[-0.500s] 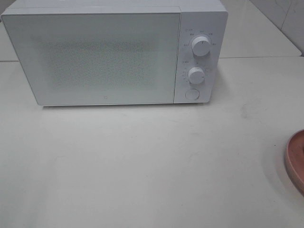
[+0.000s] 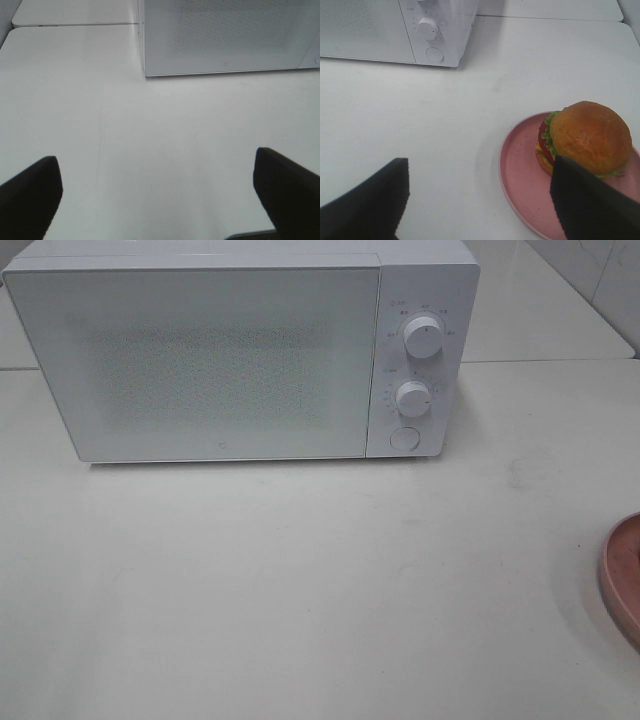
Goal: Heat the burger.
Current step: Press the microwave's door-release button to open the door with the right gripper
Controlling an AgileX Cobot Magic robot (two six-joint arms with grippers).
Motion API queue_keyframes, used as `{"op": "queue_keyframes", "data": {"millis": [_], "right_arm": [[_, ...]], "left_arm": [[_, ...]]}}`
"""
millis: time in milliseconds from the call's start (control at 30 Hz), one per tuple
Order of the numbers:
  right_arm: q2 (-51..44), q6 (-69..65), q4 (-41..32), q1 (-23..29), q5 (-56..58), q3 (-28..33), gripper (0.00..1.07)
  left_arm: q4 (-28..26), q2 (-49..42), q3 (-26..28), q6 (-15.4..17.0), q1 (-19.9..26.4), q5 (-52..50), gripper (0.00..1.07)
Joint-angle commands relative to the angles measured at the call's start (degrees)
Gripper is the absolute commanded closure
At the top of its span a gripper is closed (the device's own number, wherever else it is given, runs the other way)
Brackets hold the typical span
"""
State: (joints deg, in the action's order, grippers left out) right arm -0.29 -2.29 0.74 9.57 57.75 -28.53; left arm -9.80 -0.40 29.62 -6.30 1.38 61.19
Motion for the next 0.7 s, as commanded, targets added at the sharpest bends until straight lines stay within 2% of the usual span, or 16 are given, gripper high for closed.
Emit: {"op": "queue_keyframes", "data": {"millis": [33,433,700], "right_arm": [[-1.5,-0.3,-0.2,0.2,-0.9,-0.2,0.31],[-1.5,-0.3,-0.2,0.2,-5.8,-1.5,0.31],[4.8,-1.0,-0.2,0.2,-10.8,-1.5,0.31]], "left_arm": [[-0.5,-0.4,-0.1,0.2,0.1,0.1,0.1],[-0.5,-0.4,-0.1,0.2,0.1,0.1,0.1],[-0.5,-0.4,-0.1,0.2,0.1,0.1,0.1]]}}
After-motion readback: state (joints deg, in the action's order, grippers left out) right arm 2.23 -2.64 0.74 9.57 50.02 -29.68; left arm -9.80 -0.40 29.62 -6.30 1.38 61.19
